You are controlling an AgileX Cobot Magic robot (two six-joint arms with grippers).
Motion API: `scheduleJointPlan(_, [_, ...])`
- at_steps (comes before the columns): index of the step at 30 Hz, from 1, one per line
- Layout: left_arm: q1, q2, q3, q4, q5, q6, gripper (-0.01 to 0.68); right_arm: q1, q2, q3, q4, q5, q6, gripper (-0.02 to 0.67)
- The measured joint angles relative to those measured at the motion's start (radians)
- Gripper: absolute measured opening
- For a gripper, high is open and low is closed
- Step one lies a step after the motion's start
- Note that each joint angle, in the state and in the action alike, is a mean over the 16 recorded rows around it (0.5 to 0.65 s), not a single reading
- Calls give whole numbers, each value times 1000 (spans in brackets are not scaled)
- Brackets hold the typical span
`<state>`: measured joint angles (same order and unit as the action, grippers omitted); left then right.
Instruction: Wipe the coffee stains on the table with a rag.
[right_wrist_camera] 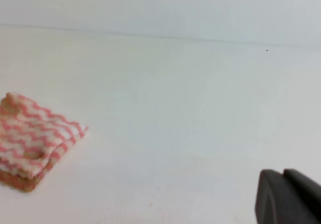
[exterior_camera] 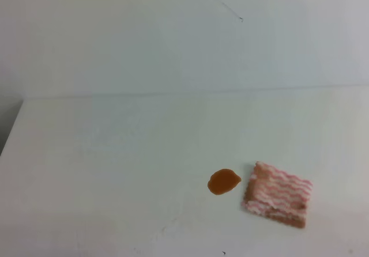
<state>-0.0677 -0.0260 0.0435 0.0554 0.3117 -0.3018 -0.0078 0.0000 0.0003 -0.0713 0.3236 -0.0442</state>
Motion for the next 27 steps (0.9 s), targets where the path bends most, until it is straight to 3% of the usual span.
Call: scheduleJointPlan(27, [0, 2, 0, 0, 0, 0, 0, 0, -2, 2, 5, -10, 0, -3])
